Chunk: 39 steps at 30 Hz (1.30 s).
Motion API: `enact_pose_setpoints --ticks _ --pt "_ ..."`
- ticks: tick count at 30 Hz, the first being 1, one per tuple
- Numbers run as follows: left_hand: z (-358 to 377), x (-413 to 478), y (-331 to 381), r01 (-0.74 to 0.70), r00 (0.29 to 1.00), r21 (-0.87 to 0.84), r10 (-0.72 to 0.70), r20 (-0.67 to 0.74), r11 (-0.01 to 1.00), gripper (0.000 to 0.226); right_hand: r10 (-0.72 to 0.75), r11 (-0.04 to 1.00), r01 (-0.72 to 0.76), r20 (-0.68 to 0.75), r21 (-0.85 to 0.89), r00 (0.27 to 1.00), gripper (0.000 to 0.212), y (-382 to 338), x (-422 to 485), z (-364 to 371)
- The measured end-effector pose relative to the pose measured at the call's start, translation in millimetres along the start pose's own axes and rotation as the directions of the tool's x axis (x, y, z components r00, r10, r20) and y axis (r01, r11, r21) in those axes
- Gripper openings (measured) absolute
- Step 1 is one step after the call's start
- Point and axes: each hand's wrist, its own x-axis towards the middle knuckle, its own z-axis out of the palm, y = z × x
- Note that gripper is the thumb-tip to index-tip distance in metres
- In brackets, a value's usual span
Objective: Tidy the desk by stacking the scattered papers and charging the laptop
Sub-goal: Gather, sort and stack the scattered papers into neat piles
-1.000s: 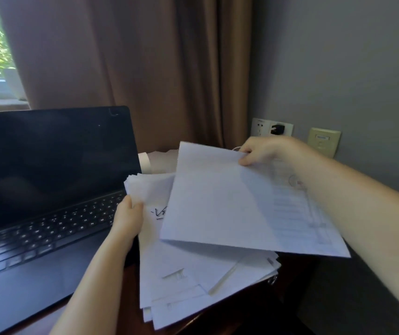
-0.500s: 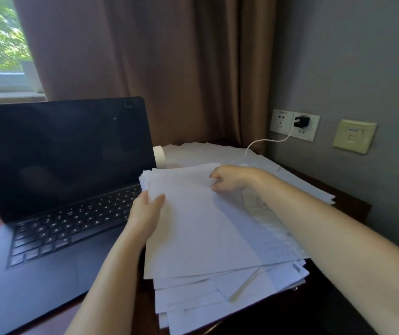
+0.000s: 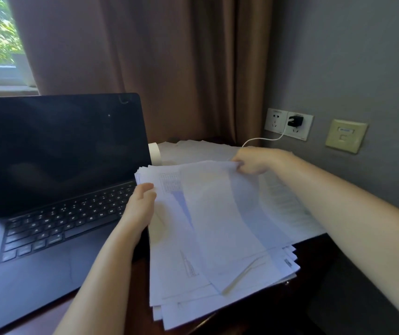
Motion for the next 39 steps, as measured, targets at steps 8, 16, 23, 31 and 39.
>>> enact_pose_setpoints --ticks 8,16,23,31,39 --pt "0.0 0.0 0.1 0.013 1.0 0.025 -0.012 -0.007 1.0 0.041 -0.081 0.995 0.081 -0.01 -0.06 0.997 0.027 -16.0 13.2 25.2" --pt "1.7 -8.3 2.7 -0.012 0.999 0.141 0.007 0.036 0.99 0.052 -0.156 0.987 0.157 0.063 -0.019 0.986 0.011 -57.3 34.4 39.0" --pt "3.9 -2.9 -1.9 -0.007 1.0 0.13 0.006 0.013 0.992 0.058 0.037 0.999 -0.043 0.332 0.01 0.942 0.036 -39.3 21.6 24.8" --pt "0.9 3.0 1.5 0.075 0.997 -0.051 -0.077 -0.032 0.996 0.058 -0.048 0.986 0.014 0.207 0.163 0.977 0.01 11.3 -13.8 11.8" --pt "-3.8 8.0 -7.5 0.243 0.967 -0.277 -0.254 -0.005 0.93 0.102 0.244 0.663 -0.154 -0.017 0.733 0.97 0.014 40.7 -62.9 14.0"
